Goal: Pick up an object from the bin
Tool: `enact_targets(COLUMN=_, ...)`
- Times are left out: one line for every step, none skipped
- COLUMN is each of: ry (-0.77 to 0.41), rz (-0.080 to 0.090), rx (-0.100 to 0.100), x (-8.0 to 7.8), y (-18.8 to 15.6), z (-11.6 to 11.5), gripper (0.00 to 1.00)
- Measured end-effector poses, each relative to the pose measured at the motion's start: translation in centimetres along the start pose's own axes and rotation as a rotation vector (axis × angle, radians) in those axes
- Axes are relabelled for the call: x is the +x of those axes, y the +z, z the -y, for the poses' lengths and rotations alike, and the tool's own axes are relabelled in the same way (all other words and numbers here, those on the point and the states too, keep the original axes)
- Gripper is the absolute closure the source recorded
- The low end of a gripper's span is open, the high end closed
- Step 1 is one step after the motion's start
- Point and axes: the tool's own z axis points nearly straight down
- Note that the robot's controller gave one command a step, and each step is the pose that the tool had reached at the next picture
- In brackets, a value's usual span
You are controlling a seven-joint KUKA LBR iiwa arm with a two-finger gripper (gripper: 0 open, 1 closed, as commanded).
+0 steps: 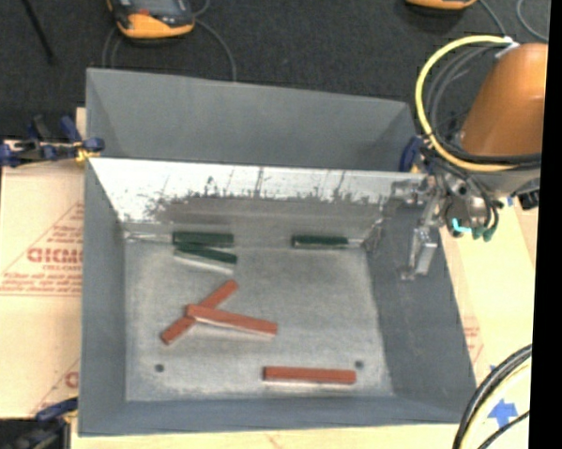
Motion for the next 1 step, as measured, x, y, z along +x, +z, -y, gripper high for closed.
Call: enact_targets(ry=-0.002, rz=0.008, rx=0.002, x=-0.13, y=-0.51, z=-0.04, gripper=0.00)
